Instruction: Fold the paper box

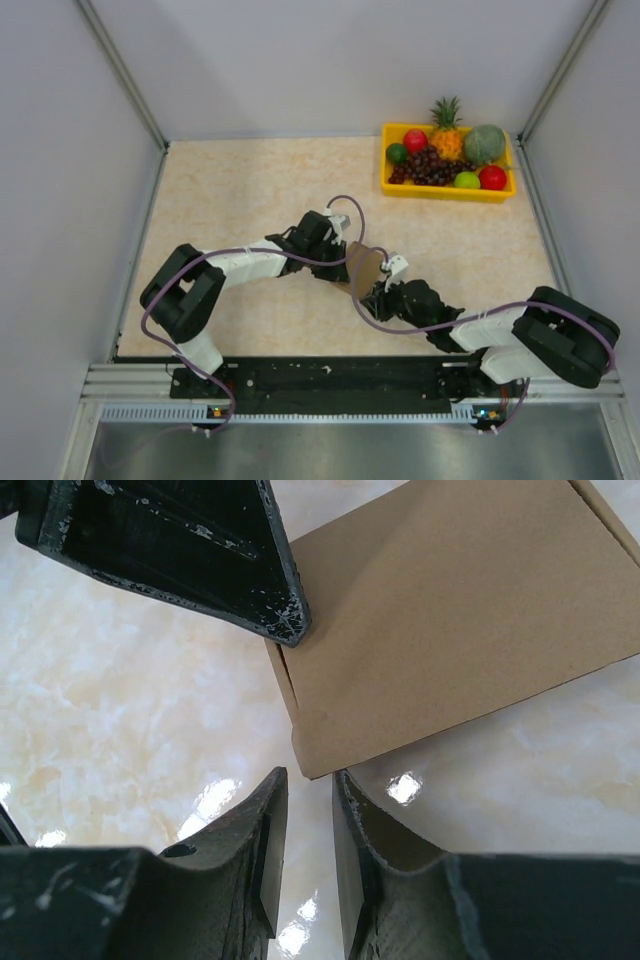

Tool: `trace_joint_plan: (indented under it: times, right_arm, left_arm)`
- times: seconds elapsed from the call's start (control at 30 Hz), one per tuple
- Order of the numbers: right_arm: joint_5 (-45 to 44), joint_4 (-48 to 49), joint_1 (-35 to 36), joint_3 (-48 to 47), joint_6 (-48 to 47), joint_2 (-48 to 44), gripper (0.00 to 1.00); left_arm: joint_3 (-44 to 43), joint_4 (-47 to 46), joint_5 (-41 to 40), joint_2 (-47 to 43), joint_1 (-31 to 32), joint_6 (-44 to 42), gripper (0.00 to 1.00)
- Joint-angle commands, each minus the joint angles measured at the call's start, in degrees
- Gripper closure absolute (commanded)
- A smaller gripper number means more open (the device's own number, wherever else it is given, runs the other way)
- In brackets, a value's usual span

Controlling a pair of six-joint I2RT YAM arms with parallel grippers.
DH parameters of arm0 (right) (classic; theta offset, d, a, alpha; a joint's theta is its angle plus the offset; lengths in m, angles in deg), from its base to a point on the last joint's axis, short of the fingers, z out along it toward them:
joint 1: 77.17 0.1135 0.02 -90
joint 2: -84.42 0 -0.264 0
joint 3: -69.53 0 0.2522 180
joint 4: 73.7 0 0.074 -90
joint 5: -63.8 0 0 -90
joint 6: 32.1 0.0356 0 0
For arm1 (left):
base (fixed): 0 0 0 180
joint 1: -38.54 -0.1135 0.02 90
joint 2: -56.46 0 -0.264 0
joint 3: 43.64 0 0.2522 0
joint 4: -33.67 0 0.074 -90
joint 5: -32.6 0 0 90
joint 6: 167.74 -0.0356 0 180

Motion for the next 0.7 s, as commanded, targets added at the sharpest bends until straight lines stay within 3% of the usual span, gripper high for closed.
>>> trace_joint_plan:
  times: [0.0, 0.2, 0.43, 0.67]
  right_arm:
    - [-0.1, 7.2, 0.9, -0.5, 1.6, 1.2, 0.76]
    - [-0.8, 11.2, 0.9, -0.1, 2.8, 4.1, 0.72]
    - [-6.2, 6.7, 0.8, -1.9, 1.8, 0.0, 0.71]
    - [-3.3, 16.0, 0.3, 3.7, 1.1, 2.6, 0.73]
  left_arm:
    - [1.0, -2.1, 1.8, 0.6, 0.0, 0.4, 0.79]
    - [1.6, -2.1, 2.5, 0.8, 0.0, 0.7, 0.79]
    - [4.4, -4.4, 3.5, 0.2, 0.0, 2.0, 0.80]
    - [5.0, -5.3, 4.5, 0.1, 0.0, 2.9, 0.80]
